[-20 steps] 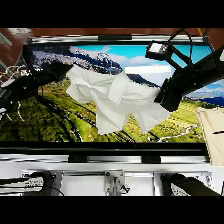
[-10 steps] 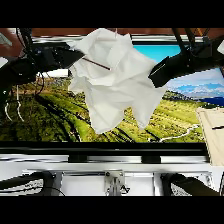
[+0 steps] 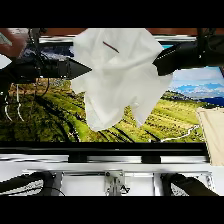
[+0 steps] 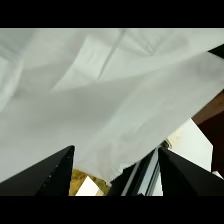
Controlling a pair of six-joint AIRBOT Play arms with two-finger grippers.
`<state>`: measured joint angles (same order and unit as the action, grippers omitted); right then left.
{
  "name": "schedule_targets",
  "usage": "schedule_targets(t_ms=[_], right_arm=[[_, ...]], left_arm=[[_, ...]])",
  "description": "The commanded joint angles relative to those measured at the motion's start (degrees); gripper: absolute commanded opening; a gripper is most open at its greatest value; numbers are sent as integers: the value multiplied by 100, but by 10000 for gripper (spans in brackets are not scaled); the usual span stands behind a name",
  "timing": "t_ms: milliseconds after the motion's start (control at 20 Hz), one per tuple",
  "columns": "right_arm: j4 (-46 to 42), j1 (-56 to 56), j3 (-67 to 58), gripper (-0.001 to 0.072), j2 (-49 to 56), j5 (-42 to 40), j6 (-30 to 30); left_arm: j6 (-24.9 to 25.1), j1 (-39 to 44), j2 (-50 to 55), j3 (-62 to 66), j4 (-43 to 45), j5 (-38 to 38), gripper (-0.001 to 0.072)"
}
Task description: Fold the shirts.
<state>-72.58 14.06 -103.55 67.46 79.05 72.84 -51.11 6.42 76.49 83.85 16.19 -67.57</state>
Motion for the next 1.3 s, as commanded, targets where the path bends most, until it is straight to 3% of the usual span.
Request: schedule_targets(t_ms=[0,100,250,350,650,1000,1250], right_arm=[[-319,4,-7,70,-264,-302,275],[-1071,4,-7,70,-468,-695,651],[-2673,4,-44,70,-837,-1335,1792],[-3827,4,-348,70,-949,-1340,2374],[-6712,-72,-1182,69,-960,-216,2507],[-6481,-2653,-1281,69,-929,-407,2632],[-5764,-4513,-1281,69,-833,-1235,3311]], left_arm=[[199,-219,-153,474,-708,216,622],[398,-417,-315,1139,-1045,306,618],[391,-629,-501,1926,-1021,459,608],[389,-734,-584,2153,-1021,459,603],[-221,-780,-632,2157,-393,417,602],[-280,-782,-634,2157,-199,389,602],[-428,-782,-634,2157,-197,387,602]])
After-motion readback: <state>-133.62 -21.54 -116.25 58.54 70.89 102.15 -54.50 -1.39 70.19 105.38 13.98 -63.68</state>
